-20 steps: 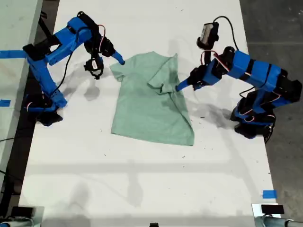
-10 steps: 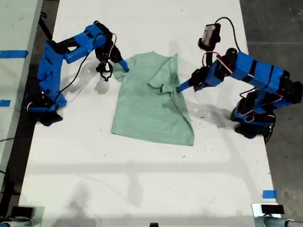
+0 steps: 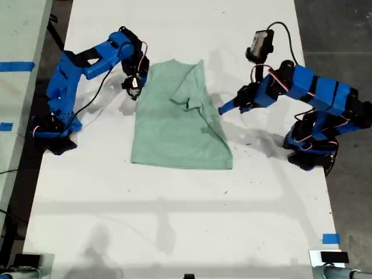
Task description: Fold tshirt
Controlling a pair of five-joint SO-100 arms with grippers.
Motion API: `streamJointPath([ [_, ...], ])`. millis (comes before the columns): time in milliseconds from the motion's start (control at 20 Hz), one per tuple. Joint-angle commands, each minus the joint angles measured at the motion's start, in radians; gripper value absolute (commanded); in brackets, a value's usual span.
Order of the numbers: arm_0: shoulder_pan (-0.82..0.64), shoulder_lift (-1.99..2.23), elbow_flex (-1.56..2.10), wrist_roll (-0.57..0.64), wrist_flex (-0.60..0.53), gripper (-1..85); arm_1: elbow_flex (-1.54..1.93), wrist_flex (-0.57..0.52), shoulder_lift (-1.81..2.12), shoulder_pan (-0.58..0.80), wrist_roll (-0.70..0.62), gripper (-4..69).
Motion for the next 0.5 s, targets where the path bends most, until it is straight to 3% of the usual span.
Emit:
streamJointPath([
  [0, -0.011, 0.063, 0.009, -0.026, 0.054, 0.0, -0.002, -0.02, 0.051, -0.006, 0.012, 28.3],
  [300, 0.014, 0.333, -0.006, -0.08, 0.178, 0.0, 0.037, -0.028, 0.078, -0.009, 0.026, 28.2],
  [450, 0.094, 0.419, -0.052, -0.087, 0.144, 0.0, 0.044, -0.04, 0.078, -0.008, 0.025, 28.0],
])
